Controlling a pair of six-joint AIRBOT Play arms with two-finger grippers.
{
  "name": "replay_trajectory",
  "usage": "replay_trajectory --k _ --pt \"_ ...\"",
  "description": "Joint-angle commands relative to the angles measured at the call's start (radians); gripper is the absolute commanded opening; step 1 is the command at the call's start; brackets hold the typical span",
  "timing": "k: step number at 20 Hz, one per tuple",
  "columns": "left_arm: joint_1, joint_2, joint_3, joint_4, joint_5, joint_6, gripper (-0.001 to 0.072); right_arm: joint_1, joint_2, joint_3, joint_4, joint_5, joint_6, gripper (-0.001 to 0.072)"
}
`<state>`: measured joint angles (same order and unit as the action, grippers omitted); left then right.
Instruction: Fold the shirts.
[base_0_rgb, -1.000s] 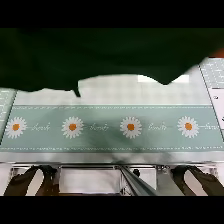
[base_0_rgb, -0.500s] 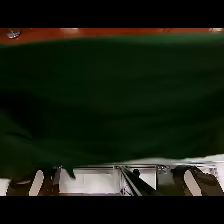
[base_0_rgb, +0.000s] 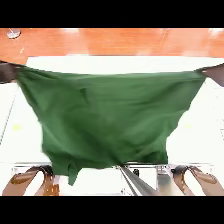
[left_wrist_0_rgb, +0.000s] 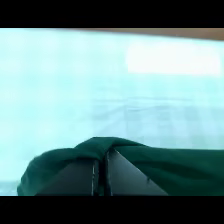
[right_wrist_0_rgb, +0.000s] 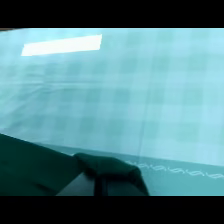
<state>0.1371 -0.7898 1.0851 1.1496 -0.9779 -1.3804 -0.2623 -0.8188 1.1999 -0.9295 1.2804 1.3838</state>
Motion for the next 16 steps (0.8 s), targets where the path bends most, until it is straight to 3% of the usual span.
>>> replay_trajectory --k 1,6,10,12,16 --pt "-0.045 -0.259 -0.024 -0.029 0.195 -0.016 0.0029 0.000 -0.216 -0.083 0.039 -0.226 -0.059 0.0036" --pt "-0.050 -0.595 0.165 -0.037 0.235 -0.160 0.0029 0.013 -0.622 0.146 0.085 -0.285 -0.041 0.0036" --pt "-0.050 -0.697 0.219 -0.082 0.231 -0.222 0.0030 0.061 -0.812 0.304 0.084 -0.264 0.005 0.0036" --pt "-0.050 -0.692 0.219 -0.126 0.180 -0.199 0.0030 0.072 -0.835 0.315 0.091 -0.239 0.018 0.0037" --pt "0.007 -0.632 0.218 -0.095 -0.039 -0.049 0.0030 0.028 -0.822 0.315 0.082 -0.065 -0.003 0.0037"
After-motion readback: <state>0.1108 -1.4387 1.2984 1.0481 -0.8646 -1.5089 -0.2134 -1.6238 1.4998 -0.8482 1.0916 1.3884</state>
